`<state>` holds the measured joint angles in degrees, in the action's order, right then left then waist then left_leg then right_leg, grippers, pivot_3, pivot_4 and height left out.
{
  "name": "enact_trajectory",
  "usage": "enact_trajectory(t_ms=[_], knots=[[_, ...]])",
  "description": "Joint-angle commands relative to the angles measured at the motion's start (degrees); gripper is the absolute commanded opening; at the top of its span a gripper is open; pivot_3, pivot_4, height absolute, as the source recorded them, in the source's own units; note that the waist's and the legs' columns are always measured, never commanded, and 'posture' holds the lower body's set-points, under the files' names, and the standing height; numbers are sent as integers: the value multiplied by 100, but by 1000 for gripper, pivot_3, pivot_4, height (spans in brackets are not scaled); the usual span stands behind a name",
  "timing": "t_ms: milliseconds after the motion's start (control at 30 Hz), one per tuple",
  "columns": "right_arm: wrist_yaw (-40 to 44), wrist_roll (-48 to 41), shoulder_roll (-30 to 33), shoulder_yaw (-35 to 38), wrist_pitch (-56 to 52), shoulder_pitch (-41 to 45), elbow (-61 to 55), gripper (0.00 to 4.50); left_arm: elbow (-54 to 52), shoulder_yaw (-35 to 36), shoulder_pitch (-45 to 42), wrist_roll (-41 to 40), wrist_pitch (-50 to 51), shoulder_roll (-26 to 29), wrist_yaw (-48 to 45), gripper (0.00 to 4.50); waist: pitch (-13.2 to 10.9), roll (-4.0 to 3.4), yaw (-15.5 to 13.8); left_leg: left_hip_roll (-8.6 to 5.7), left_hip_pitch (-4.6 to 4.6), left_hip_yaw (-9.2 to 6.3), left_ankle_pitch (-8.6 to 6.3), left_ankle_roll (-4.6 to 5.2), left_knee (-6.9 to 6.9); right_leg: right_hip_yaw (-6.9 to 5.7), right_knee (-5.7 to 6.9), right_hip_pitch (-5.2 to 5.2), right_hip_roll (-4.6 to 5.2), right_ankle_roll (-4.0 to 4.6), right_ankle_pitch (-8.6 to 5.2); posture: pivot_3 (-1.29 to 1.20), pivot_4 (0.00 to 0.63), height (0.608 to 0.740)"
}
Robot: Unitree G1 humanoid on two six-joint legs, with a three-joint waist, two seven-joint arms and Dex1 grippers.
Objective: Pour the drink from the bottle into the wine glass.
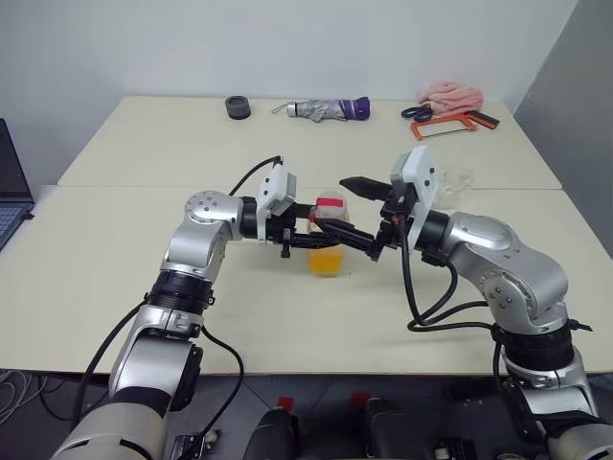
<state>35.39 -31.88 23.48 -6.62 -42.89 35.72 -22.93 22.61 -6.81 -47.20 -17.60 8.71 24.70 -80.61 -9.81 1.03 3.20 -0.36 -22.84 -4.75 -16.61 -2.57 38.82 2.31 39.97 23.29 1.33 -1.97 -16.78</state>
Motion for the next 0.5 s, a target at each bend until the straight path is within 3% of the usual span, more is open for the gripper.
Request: enact_trajectory(t_ms=[33, 233, 400, 500], knots=[[80, 101, -19, -80, 179, 152, -93, 3942, -260, 72, -26, -136, -5, -21, 18, 1814, 0, 0, 1, 0, 0, 0, 0, 0, 0, 0, 0, 0, -1, 0, 0, 0, 150, 740], [98, 248, -67, -166, 326, 118, -166, 1845, -312, 77, 8, -141, 23, -24, 37, 1812, 0, 0, 0, 0, 0, 0, 0, 0, 0, 0, 0, 0, 0, 0, 0, 0, 150, 740], [102, 454, -51, -210, 581, 55, -239, 1850, -338, 81, 29, -152, 52, -25, 54, 1811, 0, 0, 1, 0, 0, 0, 0, 0, 0, 0, 0, 0, 0, 0, 0, 0, 150, 740], [92, 1161, 173, -436, 1276, 16, -239, 1850, -379, 86, 58, -157, 82, -26, 68, 1807, 0, 0, 1, 0, 0, 0, 0, 0, 0, 0, 0, 0, 0, 0, 0, 0, 150, 740]])
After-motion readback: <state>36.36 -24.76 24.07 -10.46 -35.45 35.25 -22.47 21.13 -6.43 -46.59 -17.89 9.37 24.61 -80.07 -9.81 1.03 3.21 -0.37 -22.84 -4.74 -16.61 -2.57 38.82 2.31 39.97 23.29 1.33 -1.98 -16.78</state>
